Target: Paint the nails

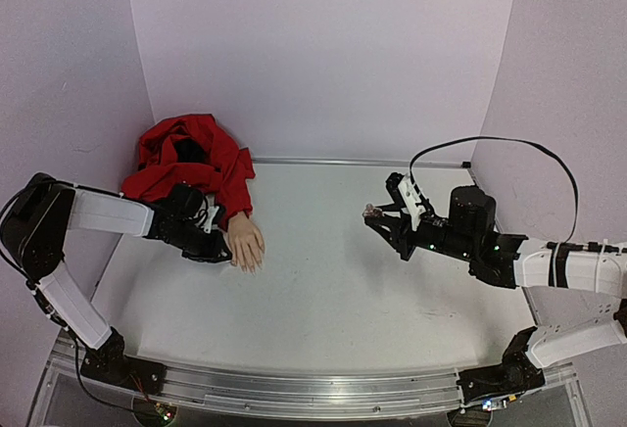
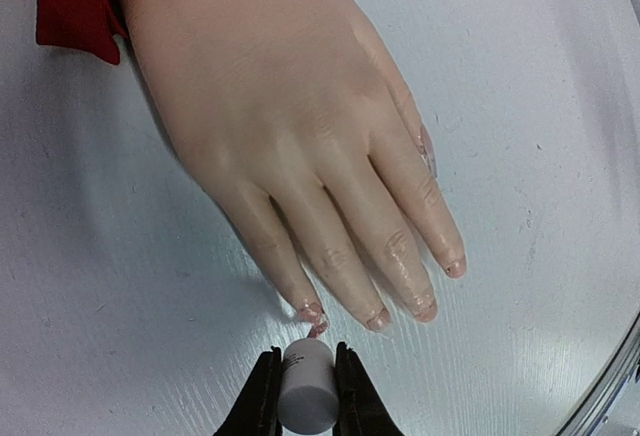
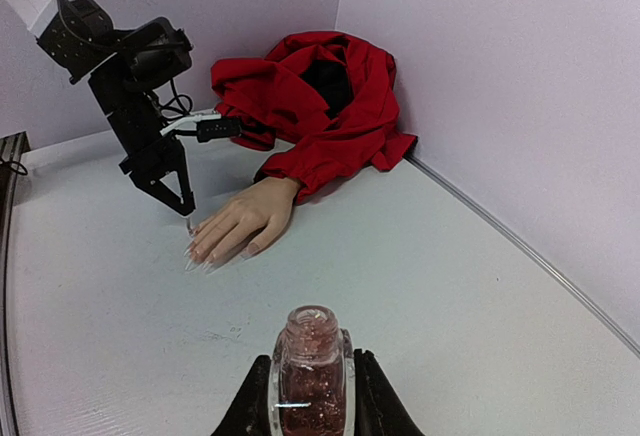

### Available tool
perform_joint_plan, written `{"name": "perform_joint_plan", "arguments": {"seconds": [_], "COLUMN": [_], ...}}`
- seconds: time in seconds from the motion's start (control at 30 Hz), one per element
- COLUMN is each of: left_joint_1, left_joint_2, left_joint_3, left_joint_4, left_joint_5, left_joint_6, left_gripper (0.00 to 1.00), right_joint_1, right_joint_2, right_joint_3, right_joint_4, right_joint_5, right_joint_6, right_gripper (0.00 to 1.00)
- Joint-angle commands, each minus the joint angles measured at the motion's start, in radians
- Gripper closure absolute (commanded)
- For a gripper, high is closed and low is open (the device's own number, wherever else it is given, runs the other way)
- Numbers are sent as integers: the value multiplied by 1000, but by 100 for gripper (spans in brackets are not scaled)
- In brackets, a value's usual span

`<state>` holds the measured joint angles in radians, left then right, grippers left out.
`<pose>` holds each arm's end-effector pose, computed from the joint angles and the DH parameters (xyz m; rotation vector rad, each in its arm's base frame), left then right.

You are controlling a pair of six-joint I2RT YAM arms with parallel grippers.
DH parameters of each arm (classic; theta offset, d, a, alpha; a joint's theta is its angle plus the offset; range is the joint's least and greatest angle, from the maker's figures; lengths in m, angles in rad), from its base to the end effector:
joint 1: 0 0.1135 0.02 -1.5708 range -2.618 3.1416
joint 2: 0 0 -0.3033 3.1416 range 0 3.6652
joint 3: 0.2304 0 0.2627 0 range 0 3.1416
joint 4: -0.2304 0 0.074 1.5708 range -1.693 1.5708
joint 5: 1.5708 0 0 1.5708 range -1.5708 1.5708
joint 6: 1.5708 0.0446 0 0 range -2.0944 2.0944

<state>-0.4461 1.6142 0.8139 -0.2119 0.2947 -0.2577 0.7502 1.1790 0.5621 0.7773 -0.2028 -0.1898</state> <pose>0.2796 -0.1481 0.1758 0.3612 2.6251 -0.6306 0.1868 0.1863 0.3136 -0.8006 1.1983 0.6048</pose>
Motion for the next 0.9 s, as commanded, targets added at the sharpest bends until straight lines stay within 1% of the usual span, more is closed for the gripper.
{"name": "perform_joint_plan", "arguments": {"seconds": [0.0, 0.17, 0.43, 0.87], "left_joint_1": [-3, -2, -3, -2], "left_joint_2": [-95, -140, -51, -18], "left_joint_3": [-7, -1, 58, 69], "left_joint_4": [-1, -4, -2, 2], "left_joint_5": [14, -8, -9, -11], "left_joint_6": [4, -5, 5, 20], "left_gripper": [100, 100, 100, 100], "right_joint_1": [-5, -5, -5, -5], "right_joint_2": [-5, -5, -13, -10], "right_joint_3": [10, 10, 6, 9], "right_joint_4": [56, 56, 56, 56], "right_joint_5": [-18, -19, -13, -14], "right_joint_6": [4, 5, 4, 3], "right_gripper": [100, 100, 100, 100]}}
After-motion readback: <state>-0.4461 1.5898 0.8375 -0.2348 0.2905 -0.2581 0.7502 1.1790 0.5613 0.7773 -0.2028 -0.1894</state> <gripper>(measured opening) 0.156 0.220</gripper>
